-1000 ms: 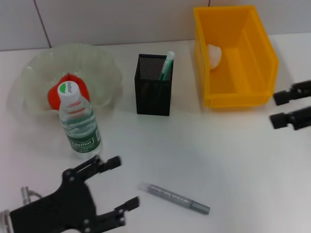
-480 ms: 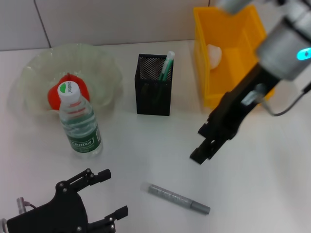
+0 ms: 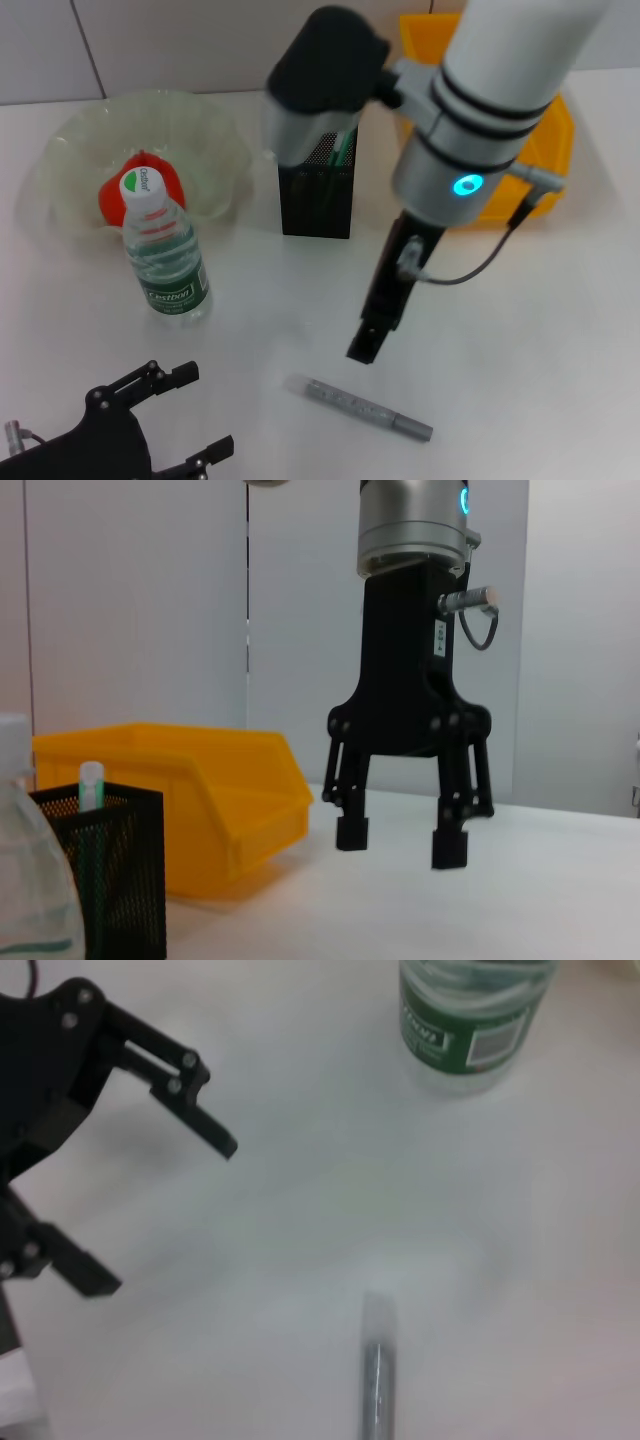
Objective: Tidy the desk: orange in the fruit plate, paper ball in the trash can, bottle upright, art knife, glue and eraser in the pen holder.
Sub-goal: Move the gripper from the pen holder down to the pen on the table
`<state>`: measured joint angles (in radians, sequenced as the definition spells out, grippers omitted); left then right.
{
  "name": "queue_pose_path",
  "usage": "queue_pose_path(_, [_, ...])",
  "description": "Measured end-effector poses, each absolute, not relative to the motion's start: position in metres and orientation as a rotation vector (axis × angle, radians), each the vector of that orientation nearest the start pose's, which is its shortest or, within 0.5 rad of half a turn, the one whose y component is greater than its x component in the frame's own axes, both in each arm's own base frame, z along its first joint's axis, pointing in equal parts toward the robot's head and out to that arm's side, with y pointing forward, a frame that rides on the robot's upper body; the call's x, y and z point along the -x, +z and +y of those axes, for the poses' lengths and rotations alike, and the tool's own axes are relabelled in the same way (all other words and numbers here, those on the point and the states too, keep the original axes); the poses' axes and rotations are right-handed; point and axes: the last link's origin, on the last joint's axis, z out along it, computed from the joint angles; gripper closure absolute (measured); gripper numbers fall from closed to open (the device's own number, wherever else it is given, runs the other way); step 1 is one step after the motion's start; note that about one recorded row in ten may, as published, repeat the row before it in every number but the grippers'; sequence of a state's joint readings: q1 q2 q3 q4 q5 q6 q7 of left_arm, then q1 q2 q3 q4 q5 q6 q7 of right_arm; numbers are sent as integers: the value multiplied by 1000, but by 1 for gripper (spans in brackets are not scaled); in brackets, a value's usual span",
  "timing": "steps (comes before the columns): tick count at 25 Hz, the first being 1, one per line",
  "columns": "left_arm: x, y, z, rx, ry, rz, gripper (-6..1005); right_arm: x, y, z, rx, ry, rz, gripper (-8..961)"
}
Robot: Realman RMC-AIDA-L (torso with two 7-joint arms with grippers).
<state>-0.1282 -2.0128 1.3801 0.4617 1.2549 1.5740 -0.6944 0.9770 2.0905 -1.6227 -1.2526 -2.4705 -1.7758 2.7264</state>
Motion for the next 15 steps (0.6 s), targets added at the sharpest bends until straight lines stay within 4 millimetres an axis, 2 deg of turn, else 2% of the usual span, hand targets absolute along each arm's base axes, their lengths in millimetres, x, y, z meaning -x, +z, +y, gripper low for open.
queue_pose_path(1, [313,-39,199,2627,-903,-263,199,-67,-49,335,2851,-853,629,166])
queue_pose_path(2, [313,-39,199,2627,-903,-263,199,-65,-59,331,2835,-858,604,166])
queue_pose_path(7, [314,-40,199,2640,-891,-257,199,-63,-79,323,2797,-869,571,167])
queue_pose_path(15, [317,-40,203,2635,-855,-263,199,-67,-89,320,2786,-882,603,182])
